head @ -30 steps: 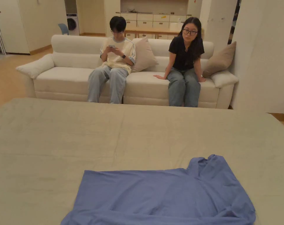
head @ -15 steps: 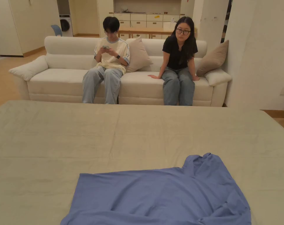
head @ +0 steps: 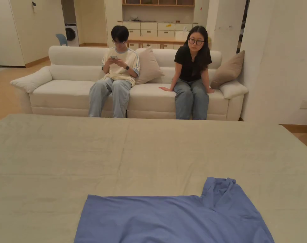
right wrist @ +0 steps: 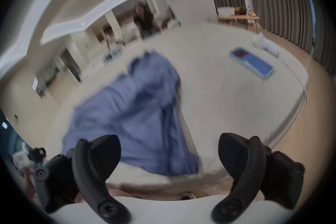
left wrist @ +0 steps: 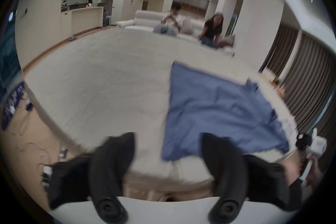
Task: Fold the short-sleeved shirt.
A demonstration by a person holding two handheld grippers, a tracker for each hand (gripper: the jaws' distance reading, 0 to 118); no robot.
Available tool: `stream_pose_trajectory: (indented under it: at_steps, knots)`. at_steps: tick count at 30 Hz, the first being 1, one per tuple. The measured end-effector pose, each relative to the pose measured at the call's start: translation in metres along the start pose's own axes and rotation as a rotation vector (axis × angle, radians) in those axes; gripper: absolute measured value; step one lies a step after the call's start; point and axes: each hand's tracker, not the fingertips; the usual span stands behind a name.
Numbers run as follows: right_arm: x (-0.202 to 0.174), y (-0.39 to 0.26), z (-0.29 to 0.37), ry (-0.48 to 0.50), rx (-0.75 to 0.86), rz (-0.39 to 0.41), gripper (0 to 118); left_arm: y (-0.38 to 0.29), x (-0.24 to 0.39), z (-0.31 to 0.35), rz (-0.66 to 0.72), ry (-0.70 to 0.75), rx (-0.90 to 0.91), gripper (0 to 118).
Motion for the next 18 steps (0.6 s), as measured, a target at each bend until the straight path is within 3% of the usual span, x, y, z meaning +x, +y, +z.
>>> stream_pose_trajectory:
  at_steps: [1, 2, 6, 8, 10, 11, 12, 13, 14, 15, 18]
  knots:
    - [-0.009, 0.015, 0.017, 0.006, 0.043, 0.031, 113, 0.01, 0.005, 0.012, 0.019, -0.045, 0.074, 106]
    - [-0.019, 0.026, 0.031, 0.024, 0.102, 0.081, 116, 0.018, 0.01, 0.021, 0.025, -0.08, 0.135, 114]
    - [-0.066, 0.041, 0.076, 0.05, 0.268, 0.331, 118, 0.051, 0.049, 0.047, -0.136, 0.013, 0.306, 117]
    - [-0.083, 0.041, 0.07, 0.01, 0.309, 0.383, 118, 0.064, 0.06, 0.037, -0.214, 0.044, 0.334, 117]
    - [-0.096, 0.044, 0.061, 0.043, 0.296, 0.372, 114, 0.076, 0.064, 0.011, -0.25, -0.004, 0.308, 117]
    - [-0.102, 0.046, 0.058, 0.051, 0.314, 0.372, 96, 0.082, 0.066, -0.001, -0.255, -0.001, 0.282, 117]
    - [-0.107, 0.05, 0.053, 0.05, 0.328, 0.363, 49, 0.092, 0.068, -0.018, -0.25, -0.001, 0.227, 116]
    - [-0.115, 0.055, 0.046, 0.021, 0.333, 0.376, 0, 0.099, 0.07, -0.033, -0.255, 0.008, 0.201, 98]
    - [-0.123, 0.056, 0.033, 0.031, 0.343, 0.383, 0, 0.107, 0.071, -0.047, -0.25, 0.007, 0.185, 45]
    - [-0.124, 0.06, 0.028, 0.0, 0.352, 0.371, 0, 0.114, 0.072, -0.065, -0.252, 0.023, 0.2, 0]
    - [-0.129, 0.071, 0.008, 0.051, 0.364, 0.322, 0, 0.134, 0.071, -0.122, -0.258, 0.031, 0.131, 0]
